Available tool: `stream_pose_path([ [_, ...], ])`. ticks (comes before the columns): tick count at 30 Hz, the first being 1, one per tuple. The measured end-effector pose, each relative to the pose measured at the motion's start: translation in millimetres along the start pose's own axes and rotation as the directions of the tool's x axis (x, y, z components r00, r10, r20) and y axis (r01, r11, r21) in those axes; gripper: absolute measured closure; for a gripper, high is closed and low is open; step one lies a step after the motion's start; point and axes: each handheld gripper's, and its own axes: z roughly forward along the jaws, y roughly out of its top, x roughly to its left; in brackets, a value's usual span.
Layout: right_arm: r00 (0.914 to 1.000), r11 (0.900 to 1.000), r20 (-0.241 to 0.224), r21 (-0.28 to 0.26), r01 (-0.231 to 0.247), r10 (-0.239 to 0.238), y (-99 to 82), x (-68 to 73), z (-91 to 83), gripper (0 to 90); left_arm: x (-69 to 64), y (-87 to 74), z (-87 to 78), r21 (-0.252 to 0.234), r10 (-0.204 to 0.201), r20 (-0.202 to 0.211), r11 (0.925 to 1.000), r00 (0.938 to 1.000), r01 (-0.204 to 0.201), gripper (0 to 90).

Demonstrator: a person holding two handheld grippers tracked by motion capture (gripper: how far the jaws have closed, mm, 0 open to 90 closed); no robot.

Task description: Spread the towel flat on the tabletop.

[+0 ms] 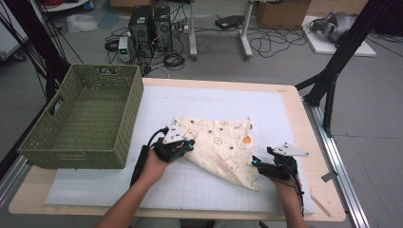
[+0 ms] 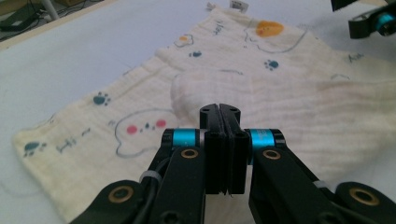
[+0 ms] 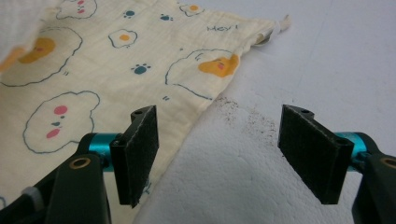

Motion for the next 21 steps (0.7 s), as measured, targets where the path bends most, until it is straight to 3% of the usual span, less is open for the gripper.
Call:
stream_pose_path([
  [4,1.0,1.0,-0.001,-0.002,0.009,-0.009,2.7,4.9,1.2,28.6,-0.3,-19.5,-22.7,-0.012,-0.025,0.024,0.9996,0.9994,0.025,88.1],
  [8,0.9995,0.9994,-0.005,0.011,0.032,-0.031,3.8,8.1,4.9,28.6,-5.3,-38.3,-36.9,0.0,-0.051,0.028,0.9987,0.9983,0.051,88.1],
  [11,0.9992,0.999,-0.007,0.021,0.039,-0.039,3.8,10.3,7.4,28.6,-8.7,-49.9,-43.0,0.03,-0.065,0.053,0.9975,0.9965,0.064,87.2],
  [13,0.9991,0.9988,-0.012,0.028,0.041,-0.04,4.1,12.6,7.8,28.7,-10.1,-49.2,-47.5,0.025,-0.091,0.077,0.9957,0.9929,0.089,78.3],
  [15,0.9988,0.9985,-0.012,0.026,0.047,-0.047,4.9,13.6,8.3,28.8,-8.6,-47.0,-52.6,0.027,-0.119,0.071,0.9927,0.9904,0.117,57.7],
  [16,0.9988,0.9985,-0.013,0.029,0.047,-0.046,5.3,14.5,8.9,29.0,-6.8,-45.9,-56.5,0.014,-0.131,0.061,0.9914,0.9895,0.13,52.8],
  [19,0.9985,0.9974,-0.025,0.052,0.049,-0.048,5.3,16.6,11.0,33.2,2.9,-42.7,-68.1,-0.035,-0.179,0.015,0.9832,0.9838,0.179,42.2],
  [21,0.9982,0.9962,-0.034,0.07,0.051,-0.048,4.6,17.8,13.3,36.2,10.0,-41.9,-72.5,-0.054,-0.195,-0.023,0.9796,0.9805,0.194,41.3],
])
